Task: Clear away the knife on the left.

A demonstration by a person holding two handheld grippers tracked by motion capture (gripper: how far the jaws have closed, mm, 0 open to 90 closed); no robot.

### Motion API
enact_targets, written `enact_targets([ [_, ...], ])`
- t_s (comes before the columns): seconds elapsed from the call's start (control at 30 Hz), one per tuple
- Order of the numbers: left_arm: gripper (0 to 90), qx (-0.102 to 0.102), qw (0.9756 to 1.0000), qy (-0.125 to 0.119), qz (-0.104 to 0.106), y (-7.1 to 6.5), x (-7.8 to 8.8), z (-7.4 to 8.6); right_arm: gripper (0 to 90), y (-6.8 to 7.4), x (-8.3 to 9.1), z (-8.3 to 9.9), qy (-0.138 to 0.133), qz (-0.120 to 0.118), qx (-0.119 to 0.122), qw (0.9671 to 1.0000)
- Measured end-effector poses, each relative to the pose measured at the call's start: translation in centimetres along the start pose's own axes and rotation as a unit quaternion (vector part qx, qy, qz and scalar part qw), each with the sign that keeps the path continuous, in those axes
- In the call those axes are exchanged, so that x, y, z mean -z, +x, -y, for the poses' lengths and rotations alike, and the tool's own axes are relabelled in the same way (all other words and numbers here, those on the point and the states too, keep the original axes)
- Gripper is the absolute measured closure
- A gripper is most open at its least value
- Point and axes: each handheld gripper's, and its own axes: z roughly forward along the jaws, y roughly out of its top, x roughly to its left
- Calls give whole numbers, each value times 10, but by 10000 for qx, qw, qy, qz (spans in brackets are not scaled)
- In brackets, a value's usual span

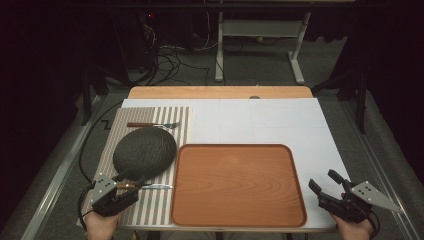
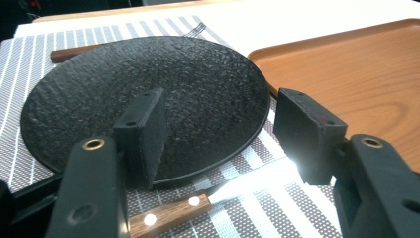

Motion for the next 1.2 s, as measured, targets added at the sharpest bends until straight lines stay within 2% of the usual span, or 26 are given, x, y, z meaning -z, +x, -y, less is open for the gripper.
enact_targets([
  [0.37, 353, -66, 10000, -30, 39, -2, 2, 0, 234, 0, 1, 0, 21, 29, 17, 10000],
  [0.5, 353, -70, 9999, 5, 118, -3, 1, -1, 234, 0, 1, 0, 47, 32, 27, 10000],
  [1.0, 353, -139, 9997, -55, 186, -6, 3, -3, 235, 1, 0, 0, 60, -39, 33, 10000],
  [1.2, 353, -88, 9997, -94, 201, -6, 4, -5, 235, 1, 0, 0, 61, -77, 18, 10000],
])
